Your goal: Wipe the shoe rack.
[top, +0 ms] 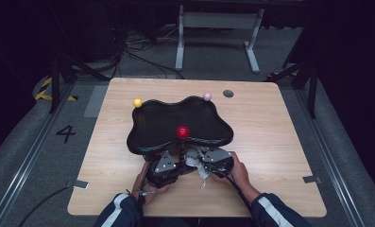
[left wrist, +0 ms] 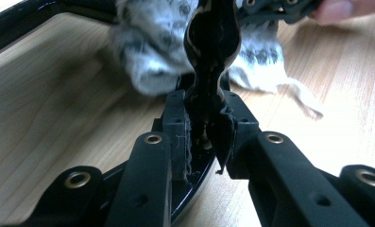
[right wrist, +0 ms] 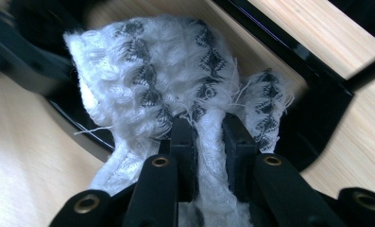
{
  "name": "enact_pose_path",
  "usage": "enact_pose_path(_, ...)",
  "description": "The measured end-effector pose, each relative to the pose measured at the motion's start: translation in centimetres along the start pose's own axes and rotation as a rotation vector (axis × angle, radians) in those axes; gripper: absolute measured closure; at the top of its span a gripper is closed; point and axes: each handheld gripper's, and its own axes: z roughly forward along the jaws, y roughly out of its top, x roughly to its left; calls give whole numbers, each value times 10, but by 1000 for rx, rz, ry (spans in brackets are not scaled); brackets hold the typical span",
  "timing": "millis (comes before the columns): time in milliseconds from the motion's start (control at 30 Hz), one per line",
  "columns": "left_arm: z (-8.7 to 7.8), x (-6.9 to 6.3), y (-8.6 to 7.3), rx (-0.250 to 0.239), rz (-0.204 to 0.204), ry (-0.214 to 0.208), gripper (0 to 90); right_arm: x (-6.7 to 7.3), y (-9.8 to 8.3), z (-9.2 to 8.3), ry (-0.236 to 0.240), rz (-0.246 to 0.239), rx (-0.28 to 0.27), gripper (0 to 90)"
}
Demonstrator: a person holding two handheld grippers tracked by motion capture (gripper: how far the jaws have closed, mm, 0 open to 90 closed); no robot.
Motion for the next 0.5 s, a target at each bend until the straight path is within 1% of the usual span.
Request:
enact_pose_path(67, 0, 0, 0, -5, 5, 0, 752, 4, 3, 1, 11, -2, -6, 775)
enact_pose_path(100, 0, 0, 0, -5, 7, 0, 752, 5, 4, 1, 14, -13, -17, 775)
enact_pose_path(133, 0, 0, 0, -4, 8, -1, 752, 8, 5, 2, 25, -1, -24, 775)
enact_pose_path(167, 0, 1, 0, -4, 9, -2, 752, 10, 7, 3, 32, 0, -28, 775)
enact_pose_path(233, 0, 1, 0, -2, 10, -3, 752, 11, 8, 3, 31, -6, -30, 775)
enact_pose_path(267, 0, 1, 0, 0, 20, -3, 752, 16, 9, 4, 24, -29, -34, 775)
enact_pose_path(300, 0, 1, -1, -6, 13, -4, 752, 16, 10, 4, 23, -33, -32, 774)
enact_pose_path(367, 0, 1, -1, -3, 12, -7, 752, 14, 9, 4, 24, -32, -31, 775)
enact_pose_path(467, 0, 1, -1, -3, 8, -4, 752, 9, 6, 5, -13, -36, -2, 776)
enact_pose_path(500, 0, 1, -1, -3, 8, -4, 752, 5, 4, 5, -31, -31, 15, 776)
